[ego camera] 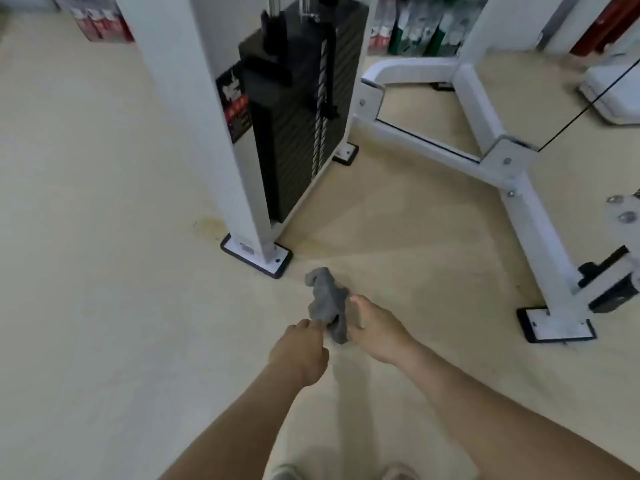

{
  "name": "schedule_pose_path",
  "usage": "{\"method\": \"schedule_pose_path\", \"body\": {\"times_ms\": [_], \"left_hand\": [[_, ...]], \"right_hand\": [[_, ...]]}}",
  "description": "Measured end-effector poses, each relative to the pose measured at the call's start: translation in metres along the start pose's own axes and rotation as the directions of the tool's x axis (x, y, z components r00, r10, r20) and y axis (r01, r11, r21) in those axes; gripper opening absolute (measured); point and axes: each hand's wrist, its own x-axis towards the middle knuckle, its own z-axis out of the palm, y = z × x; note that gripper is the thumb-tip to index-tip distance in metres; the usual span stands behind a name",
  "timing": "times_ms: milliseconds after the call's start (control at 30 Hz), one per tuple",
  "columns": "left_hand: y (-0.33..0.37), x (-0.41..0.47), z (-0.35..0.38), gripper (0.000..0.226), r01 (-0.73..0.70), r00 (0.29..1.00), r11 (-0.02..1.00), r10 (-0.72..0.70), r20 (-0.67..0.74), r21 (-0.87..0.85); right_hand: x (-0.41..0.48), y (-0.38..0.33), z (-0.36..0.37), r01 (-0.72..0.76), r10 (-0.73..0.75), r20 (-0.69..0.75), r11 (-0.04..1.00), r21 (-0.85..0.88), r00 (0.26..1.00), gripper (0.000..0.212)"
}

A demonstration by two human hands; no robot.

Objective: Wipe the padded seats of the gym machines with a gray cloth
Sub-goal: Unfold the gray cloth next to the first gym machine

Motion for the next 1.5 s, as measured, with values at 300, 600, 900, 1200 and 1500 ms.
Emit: {"method": "schedule_pose_path", "body": {"times_ms": [300, 600, 900, 1200, 1500], "left_hand": [[0.0, 0.112, 0.044, 0.024, 0.135, 0.954, 0.912, -0.225, -0.199, -0.387], [0.009, 0.087, -0.008, 0.022, 0.155, 0.968, 0.905, -0.219, -0.124, -0.395], [0.082, -0.056, -0.145, 0.005, -0.259, 0.91, 0.587, -0.118, -0.397, -0.767], [0.19, -0.291, -0.311, 0.048, -0.519, 0.854, 0.601, 0.395, -0.339, -0.607], [0.285, -0.444, -0.423, 0.022, -0.548, 0.808, 0.819, 0.464, -0.363, -0.172]], "right_hand": [[0.108, 0.047, 0.078, -0.042, 0.073, -0.197, 0.987, 0.157, 0.978, 0.025], [0.081, 0.018, 0.029, -0.184, 0.189, -0.15, 0.982, 0.046, 0.97, 0.008], [-0.054, -0.065, -0.097, 0.02, 0.073, -0.064, 0.489, 0.872, 0.995, 0.022], [-0.286, -0.15, -0.267, 0.02, -0.172, 0.001, 0.122, 0.992, 0.985, 0.024], [-0.5, -0.188, -0.384, 0.233, -0.254, -0.012, 0.863, 0.448, 0.967, 0.068]]}}
